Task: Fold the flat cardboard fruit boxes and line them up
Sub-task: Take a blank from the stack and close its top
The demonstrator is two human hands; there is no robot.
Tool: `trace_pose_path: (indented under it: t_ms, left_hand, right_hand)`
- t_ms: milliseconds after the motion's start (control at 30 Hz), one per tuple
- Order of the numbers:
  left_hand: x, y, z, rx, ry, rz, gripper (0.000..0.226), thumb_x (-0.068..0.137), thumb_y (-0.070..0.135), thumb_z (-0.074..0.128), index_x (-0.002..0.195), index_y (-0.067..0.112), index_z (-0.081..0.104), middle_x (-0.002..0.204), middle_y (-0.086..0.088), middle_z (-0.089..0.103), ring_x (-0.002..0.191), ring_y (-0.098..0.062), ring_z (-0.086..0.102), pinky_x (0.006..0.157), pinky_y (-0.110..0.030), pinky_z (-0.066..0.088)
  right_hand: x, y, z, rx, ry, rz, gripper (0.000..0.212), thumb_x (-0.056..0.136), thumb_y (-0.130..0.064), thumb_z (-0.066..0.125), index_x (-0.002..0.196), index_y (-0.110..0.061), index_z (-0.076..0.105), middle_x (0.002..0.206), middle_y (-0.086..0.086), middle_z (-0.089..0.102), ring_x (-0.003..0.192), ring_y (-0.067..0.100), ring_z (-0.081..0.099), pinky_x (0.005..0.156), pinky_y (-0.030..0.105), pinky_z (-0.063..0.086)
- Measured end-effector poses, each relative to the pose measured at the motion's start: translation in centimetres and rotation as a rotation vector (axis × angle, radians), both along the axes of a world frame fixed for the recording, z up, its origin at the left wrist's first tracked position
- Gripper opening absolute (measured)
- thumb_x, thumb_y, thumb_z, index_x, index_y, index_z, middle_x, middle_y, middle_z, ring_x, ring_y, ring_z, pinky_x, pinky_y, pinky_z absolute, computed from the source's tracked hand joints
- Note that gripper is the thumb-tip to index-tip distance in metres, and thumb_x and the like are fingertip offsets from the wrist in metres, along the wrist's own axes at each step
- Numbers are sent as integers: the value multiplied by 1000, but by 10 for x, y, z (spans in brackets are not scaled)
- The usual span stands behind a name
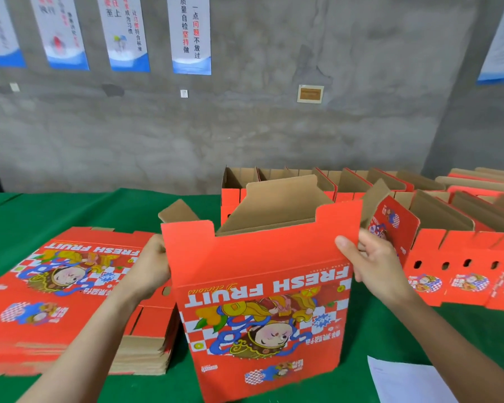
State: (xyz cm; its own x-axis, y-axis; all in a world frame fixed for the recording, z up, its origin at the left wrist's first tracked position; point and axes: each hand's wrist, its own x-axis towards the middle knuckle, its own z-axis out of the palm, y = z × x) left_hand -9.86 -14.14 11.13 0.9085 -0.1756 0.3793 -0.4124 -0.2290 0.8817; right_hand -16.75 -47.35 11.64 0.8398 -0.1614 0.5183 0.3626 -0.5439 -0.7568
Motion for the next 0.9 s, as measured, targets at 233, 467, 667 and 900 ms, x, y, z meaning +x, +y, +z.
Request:
trace_pose_path:
  t_ms: [233, 467, 667, 900]
  left_hand:
    - [17, -33, -28, -517, 151, 475, 45, 82, -15, 40, 113, 5, 67, 100, -12, 71, 84, -16, 66, 81, -36, 55]
    - [7, -54, -42, -512, 217, 593, 51, 80, -10, 36, 123, 4, 59, 122, -24, 60, 113, -44, 56, 98, -62, 41]
    - [-3, -53, -33, -88, -51, 515, 28, 70, 19, 75, 94, 16, 62, 109, -8, 59, 100, -29, 56, 88, -42, 48]
    - [1, -53, -32, 529, -154, 616, 89, 67, 25, 84, 141, 7, 39, 160, -2, 6, 144, -34, 6, 115, -48, 15]
  right_hand:
    - [-12, 2, -19, 106, -74, -127, 49, 91, -50, 46, 49, -27, 56, 50, -13, 54, 48, -1, 48, 53, 9, 35]
    - [9, -5, -37, 365, 216, -184, 58, 89, -25, 67, 35, -18, 44, 40, -5, 40, 40, 11, 36, 53, 30, 30]
    - [15, -9, -36, 236, 259, -227, 21, 85, -13, 70, 69, 1, 70, 106, 6, 70, 92, 25, 66, 77, 39, 56]
    - [13, -8, -28, -252, 300, -276, 67, 82, -20, 73, 140, -7, 44, 147, 4, 42, 135, 19, 38, 111, 30, 28]
